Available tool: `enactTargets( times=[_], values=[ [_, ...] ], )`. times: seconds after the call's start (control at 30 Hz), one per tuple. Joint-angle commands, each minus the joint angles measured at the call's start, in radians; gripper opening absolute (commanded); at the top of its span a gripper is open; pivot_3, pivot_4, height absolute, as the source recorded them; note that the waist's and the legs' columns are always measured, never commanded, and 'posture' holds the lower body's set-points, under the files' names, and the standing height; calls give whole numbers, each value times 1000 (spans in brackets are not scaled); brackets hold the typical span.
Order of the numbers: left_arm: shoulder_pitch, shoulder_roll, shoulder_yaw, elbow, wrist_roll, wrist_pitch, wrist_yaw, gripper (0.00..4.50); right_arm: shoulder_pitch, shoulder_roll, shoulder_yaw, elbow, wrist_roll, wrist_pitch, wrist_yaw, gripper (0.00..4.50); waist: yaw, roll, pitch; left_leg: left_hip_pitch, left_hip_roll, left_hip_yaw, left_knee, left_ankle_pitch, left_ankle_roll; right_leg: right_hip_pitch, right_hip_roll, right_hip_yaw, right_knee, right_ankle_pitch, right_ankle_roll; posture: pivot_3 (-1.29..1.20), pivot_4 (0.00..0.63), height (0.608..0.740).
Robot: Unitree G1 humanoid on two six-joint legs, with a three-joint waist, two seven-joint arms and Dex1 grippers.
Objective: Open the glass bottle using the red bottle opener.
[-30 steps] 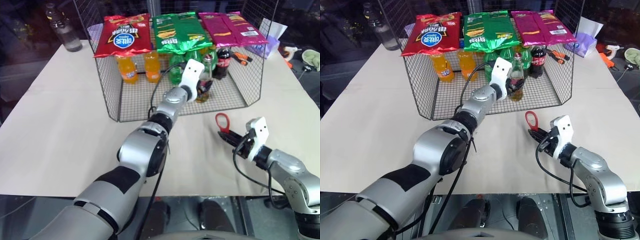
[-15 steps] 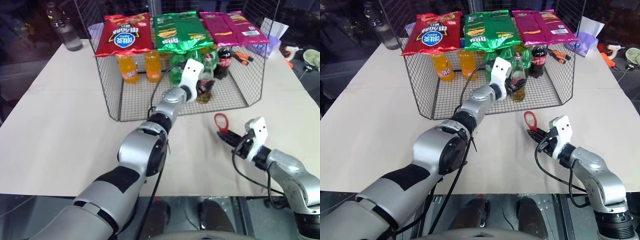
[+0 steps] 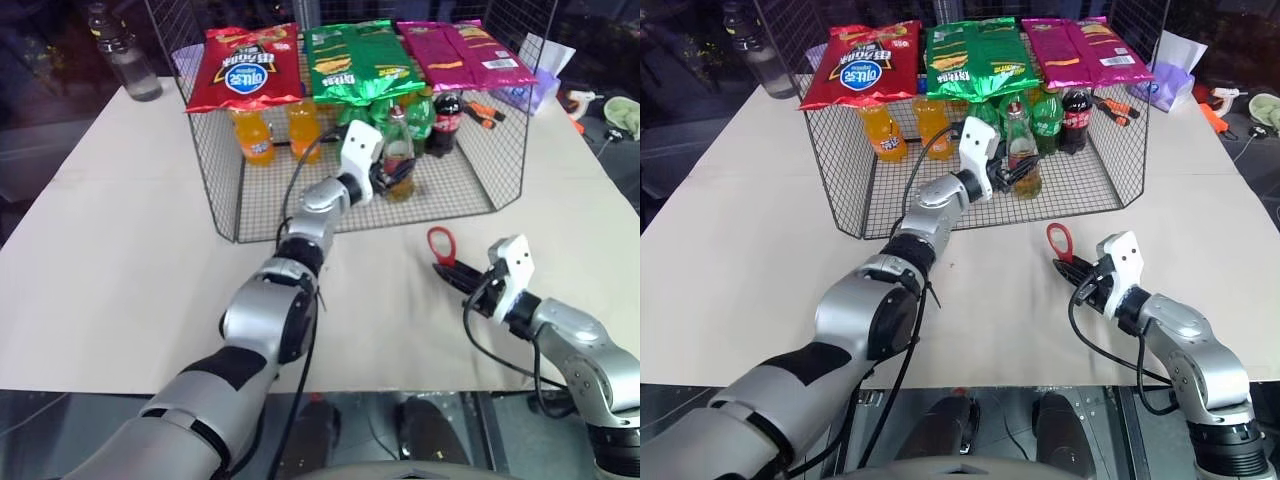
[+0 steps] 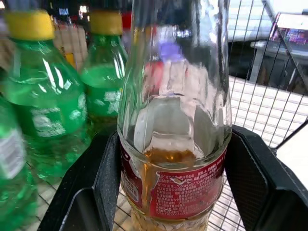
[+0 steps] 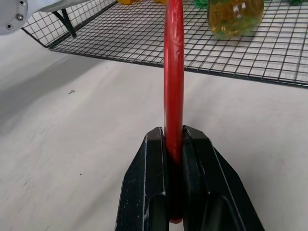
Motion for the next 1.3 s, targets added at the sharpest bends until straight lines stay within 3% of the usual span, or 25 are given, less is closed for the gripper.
enactTargets(
  times=[0.03,0.43,0.67,1.0,1.3],
  values=[
    [47,6,-29,-233,-36,73,-19,2463,-15,1,-2,-5,-1,-27,14,0,0,0,0,0,0,0,0,0,0,0,0,0,0,0,0,0,150,740],
    [358,106,-93,-881,-71,480,66,2463,-16,1,11,2,-11,-37,28,0,3,0,0,1,1,0,6,0,0,-1,0,1,10,0,0,0,150,740],
    [502,153,-94,-1166,-151,601,58,2463,-15,5,19,14,-16,-48,34,0,6,0,0,1,1,0,6,0,0,0,0,1,9,0,0,0,150,740],
    [691,278,-118,-1402,-216,730,30,2463,-89,26,29,72,-73,-111,7,0,5,1,0,3,1,2,6,0,0,0,0,3,10,0,0,0,150,740],
    [758,272,-141,-1395,-260,761,41,2463,-121,44,36,70,-119,-154,-10,0,4,1,0,3,1,1,6,0,0,0,0,3,10,0,0,0,150,740]
  ],
)
